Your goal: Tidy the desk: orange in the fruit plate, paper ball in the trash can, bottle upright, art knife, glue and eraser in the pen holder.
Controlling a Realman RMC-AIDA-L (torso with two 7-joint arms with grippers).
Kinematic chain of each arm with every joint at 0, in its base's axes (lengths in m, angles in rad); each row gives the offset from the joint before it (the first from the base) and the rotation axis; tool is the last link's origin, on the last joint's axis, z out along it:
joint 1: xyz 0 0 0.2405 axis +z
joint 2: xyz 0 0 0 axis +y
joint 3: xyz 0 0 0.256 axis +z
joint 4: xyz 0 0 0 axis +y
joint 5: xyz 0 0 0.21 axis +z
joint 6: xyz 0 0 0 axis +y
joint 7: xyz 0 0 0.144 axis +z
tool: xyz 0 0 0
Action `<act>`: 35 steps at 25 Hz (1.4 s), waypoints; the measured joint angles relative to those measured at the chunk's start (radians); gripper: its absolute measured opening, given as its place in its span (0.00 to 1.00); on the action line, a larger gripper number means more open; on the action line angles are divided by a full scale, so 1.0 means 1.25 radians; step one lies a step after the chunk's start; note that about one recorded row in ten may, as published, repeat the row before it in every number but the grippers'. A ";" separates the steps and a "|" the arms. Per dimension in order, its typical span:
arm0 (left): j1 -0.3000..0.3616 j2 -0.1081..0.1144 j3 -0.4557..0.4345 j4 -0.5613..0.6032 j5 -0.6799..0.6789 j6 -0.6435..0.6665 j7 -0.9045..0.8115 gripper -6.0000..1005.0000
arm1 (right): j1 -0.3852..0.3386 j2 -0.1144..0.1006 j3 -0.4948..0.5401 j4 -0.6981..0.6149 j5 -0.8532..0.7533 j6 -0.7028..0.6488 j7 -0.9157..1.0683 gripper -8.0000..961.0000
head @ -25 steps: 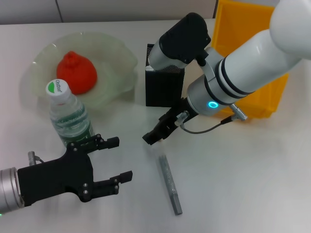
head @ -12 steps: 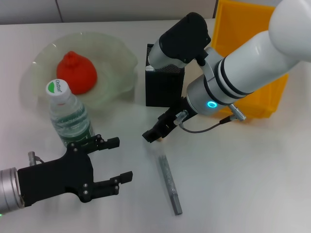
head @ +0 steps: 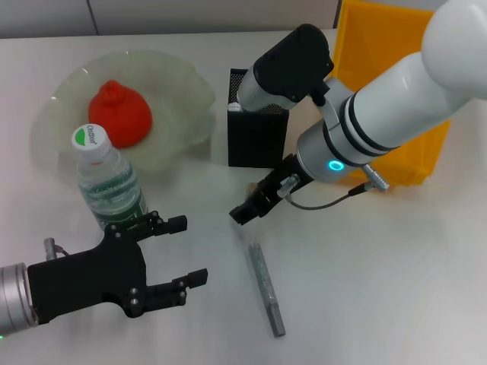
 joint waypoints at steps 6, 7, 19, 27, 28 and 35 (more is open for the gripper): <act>0.000 0.000 0.001 0.000 0.000 -0.001 -0.001 0.78 | 0.000 0.001 0.005 0.004 -0.013 0.002 0.000 0.66; -0.001 0.000 0.001 0.000 0.000 -0.001 -0.001 0.78 | 0.000 0.001 0.005 0.005 -0.013 0.002 0.000 0.66; -0.001 0.000 -0.003 0.000 0.000 -0.001 0.001 0.78 | 0.003 0.003 -0.019 -0.004 -0.016 0.005 -0.004 0.56; -0.001 0.000 -0.004 0.000 0.000 0.001 0.001 0.78 | -0.005 0.003 -0.024 -0.028 -0.034 0.002 -0.004 0.23; -0.001 0.000 -0.004 0.000 0.000 0.002 0.001 0.78 | -0.008 0.002 -0.024 -0.035 -0.035 0.001 -0.004 0.19; 0.002 0.000 -0.006 0.000 0.000 0.005 0.001 0.78 | -0.048 -0.003 -0.014 -0.127 -0.041 -0.018 -0.004 0.16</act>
